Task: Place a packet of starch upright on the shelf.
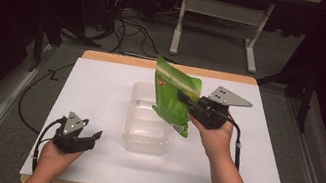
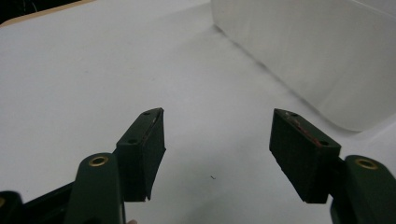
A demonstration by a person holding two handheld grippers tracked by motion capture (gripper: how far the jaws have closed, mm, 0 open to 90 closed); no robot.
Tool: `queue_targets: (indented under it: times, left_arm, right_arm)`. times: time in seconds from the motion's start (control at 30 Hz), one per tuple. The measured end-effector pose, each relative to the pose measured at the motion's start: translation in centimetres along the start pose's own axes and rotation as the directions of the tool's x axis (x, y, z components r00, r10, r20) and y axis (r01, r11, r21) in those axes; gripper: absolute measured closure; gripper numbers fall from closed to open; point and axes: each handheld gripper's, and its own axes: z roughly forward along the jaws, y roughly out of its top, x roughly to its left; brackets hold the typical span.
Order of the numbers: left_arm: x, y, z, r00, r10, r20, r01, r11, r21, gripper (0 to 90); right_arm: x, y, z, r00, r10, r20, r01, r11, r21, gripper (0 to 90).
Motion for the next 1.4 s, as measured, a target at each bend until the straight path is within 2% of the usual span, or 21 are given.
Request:
queue_targets:
  times: [0.03,0.07,0.1,0.23,0.33,0.37,0.57,0.67,0.77,0.97,1.13,1.23,1.27,1.3,1.4]
  left_arm:
    - [0.0,0.0,0.0,1.0000,-0.001,-0.002,0.001,1.0000,-0.001,36.2]
    - [-0.2,-0.1,-0.1,0.9993,-0.031,0.021,0.031,0.9995,0.009,36.2]
    - [0.0,0.0,0.0,1.0000,-0.003,-0.002,0.003,1.0000,-0.005,36.2]
    - [0.0,0.0,-0.1,1.0000,-0.004,-0.003,0.004,1.0000,-0.009,36.2]
    - [0.0,0.0,-0.1,1.0000,-0.004,-0.005,0.004,0.9999,-0.012,36.2]
    - [0.0,0.0,-0.1,1.0000,-0.005,-0.004,0.005,0.9999,-0.010,36.2]
    - [0.0,0.0,-0.1,1.0000,-0.006,-0.003,0.006,0.9999,-0.010,36.2]
    - [0.0,0.0,-0.1,1.0000,-0.008,-0.003,0.008,0.9999,-0.010,36.2]
    - [0.0,0.0,-0.1,0.9999,-0.010,-0.002,0.010,0.9999,-0.012,36.2]
    - [0.2,0.0,-0.2,0.9999,-0.012,-0.004,0.012,0.9999,-0.012,36.2]
    - [0.2,0.0,-0.2,0.9999,-0.011,-0.005,0.011,0.9999,-0.011,36.2]
    - [0.2,0.0,-0.2,0.9999,-0.011,-0.005,0.010,0.9999,-0.011,36.2]
    - [0.2,0.0,-0.2,0.9999,-0.012,-0.006,0.011,0.9999,-0.013,36.2]
    - [0.2,0.0,-0.2,0.9999,-0.013,-0.007,0.013,0.9998,-0.012,36.2]
    - [0.1,-0.1,-0.3,0.9999,-0.012,-0.009,0.012,0.9999,-0.011,36.2]
  right_arm:
    - [0.2,0.1,0.5,0.9999,-0.007,-0.010,0.007,1.0000,0.005,89.1]
    - [0.4,0.2,1.0,0.9997,-0.010,-0.021,0.010,0.9999,0.013,89.1]
    - [0.5,0.3,1.5,0.9995,-0.013,-0.027,0.013,0.9997,0.020,89.1]
    - [1.3,0.4,3.3,0.9976,-0.019,-0.067,0.021,0.9994,0.029,89.1]
    - [1.8,0.4,4.6,0.9955,-0.030,-0.090,0.035,0.9979,0.055,89.1]
    - [2.0,0.4,5.4,0.9953,-0.037,-0.090,0.044,0.9958,0.081,89.1]
    - [1.7,0.4,7.3,0.9956,-0.044,-0.082,0.054,0.9919,0.115,89.0]
    - [1.3,0.6,7.6,0.9960,-0.039,-0.080,0.047,0.9931,0.107,89.0]
    - [0.4,1.1,8.0,0.9974,-0.043,-0.057,0.050,0.9913,0.122,88.9]
    - [-0.8,1.4,8.4,0.9983,-0.041,-0.041,0.046,0.9901,0.133,88.9]
    - [-0.8,1.2,8.3,0.9982,-0.041,-0.044,0.046,0.9897,0.135,88.5]
    - [-0.3,0.4,8.3,0.9971,-0.063,-0.042,0.069,0.9854,0.156,88.2]
    - [-0.2,0.1,8.2,0.9973,-0.061,-0.041,0.067,0.9859,0.154,88.2]
    - [-0.3,-0.1,8.0,0.9980,-0.040,-0.049,0.046,0.9899,0.134,88.3]
    - [-0.4,-0.1,7.9,0.9972,-0.039,-0.064,0.047,0.9898,0.135,89.1]
